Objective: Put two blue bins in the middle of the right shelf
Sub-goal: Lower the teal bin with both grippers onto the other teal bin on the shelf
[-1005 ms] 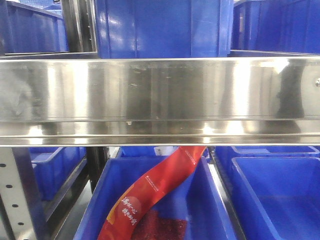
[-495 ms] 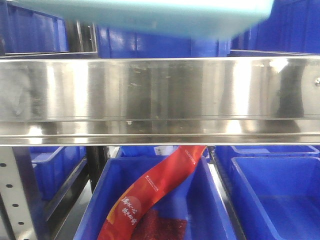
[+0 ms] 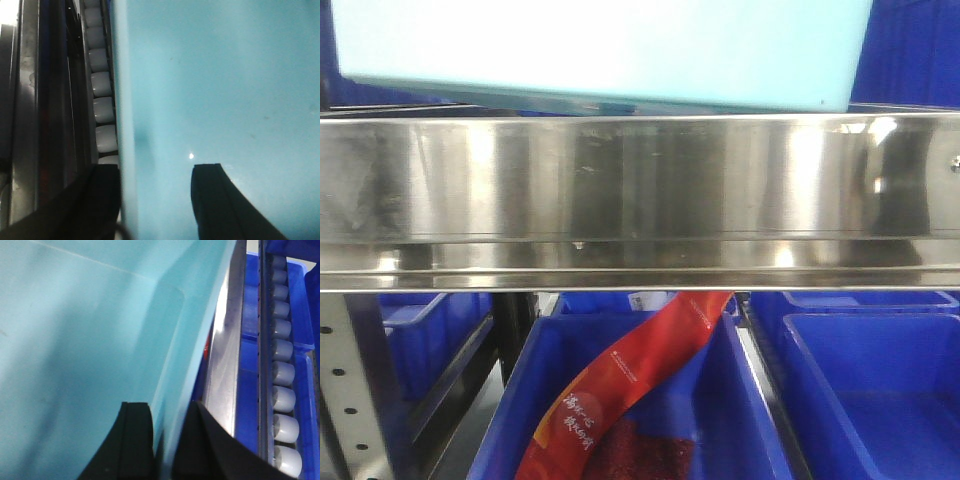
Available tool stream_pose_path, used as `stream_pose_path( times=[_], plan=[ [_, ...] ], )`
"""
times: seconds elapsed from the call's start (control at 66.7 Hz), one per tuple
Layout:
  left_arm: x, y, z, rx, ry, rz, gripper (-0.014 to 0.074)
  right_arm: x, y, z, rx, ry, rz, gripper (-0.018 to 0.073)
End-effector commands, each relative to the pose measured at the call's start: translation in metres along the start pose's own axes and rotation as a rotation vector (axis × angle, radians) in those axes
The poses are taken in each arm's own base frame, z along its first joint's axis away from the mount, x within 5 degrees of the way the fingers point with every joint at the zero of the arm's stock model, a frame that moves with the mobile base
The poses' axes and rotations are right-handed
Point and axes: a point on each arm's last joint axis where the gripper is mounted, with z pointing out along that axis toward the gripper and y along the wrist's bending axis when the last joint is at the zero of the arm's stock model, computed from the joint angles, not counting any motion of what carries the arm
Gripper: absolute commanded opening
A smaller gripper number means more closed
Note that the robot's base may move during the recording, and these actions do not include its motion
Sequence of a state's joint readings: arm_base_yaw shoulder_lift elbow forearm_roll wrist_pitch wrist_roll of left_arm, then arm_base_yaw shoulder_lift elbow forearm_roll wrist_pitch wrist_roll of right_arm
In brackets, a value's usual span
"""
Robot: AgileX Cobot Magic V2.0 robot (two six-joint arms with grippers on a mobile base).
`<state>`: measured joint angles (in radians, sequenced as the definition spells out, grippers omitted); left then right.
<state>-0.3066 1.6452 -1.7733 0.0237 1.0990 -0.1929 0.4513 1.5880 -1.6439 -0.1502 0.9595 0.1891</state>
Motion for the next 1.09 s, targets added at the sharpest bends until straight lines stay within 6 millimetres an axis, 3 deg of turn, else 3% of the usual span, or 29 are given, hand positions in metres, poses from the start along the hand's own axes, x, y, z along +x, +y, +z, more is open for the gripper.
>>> stream_pose_path(
  times=[0.0, 0.045, 0.27, 0.36, 0.495, 0.675, 0.75, 0.825, 0.915, 0.975, 1.08],
  plan=[
    [-0.004, -0.007, -0.011, 0.055, -0.051, 0.012, 0.0031, -0.004, -0.002, -0.001, 0.017, -0.024, -0.041, -0.0079],
    [-0.004, -0.007, -0.011, 0.055, -0.051, 0.012, 0.0088, -0.003, -0.002, -0.001, 0.018, -0.017, -0.041, -0.0003],
    [-0.004, -0.007, -0.011, 0.055, -0.051, 0.012, 0.0505, -0.001, -0.002, -0.001, 0.022, 0.007, -0.041, 0.0561],
    [-0.003, -0.007, -0.011, 0.054, -0.043, 0.012, 0.0613, 0.000, -0.003, -0.002, 0.025, 0.018, -0.040, 0.0568],
    [-0.001, -0.006, -0.017, 0.048, -0.032, 0.015, 0.0605, -0.004, -0.004, -0.016, 0.022, -0.007, -0.033, 0.0568],
    [0.003, -0.004, -0.040, 0.048, -0.043, 0.016, 0.0601, -0.007, -0.008, -0.054, 0.003, -0.107, 0.004, 0.0462],
    [0.006, -0.003, -0.054, 0.050, -0.063, 0.025, 0.0596, -0.007, -0.010, -0.073, -0.002, -0.154, 0.014, 0.0347],
    [0.008, -0.002, -0.072, 0.048, -0.095, 0.027, 0.0554, -0.005, -0.013, -0.093, -0.007, -0.200, 0.020, 0.0176],
    [0.012, 0.001, -0.095, 0.043, -0.147, 0.032, 0.0384, 0.001, -0.015, -0.111, -0.011, -0.238, 0.024, -0.0029],
    [0.017, 0.003, -0.108, 0.043, -0.173, 0.033, 0.0218, 0.008, -0.017, -0.121, -0.015, -0.262, 0.024, -0.0156],
    [0.032, 0.006, -0.121, 0.046, -0.202, 0.033, -0.0093, 0.027, -0.019, -0.124, -0.021, -0.279, 0.019, -0.0160]
  ],
)
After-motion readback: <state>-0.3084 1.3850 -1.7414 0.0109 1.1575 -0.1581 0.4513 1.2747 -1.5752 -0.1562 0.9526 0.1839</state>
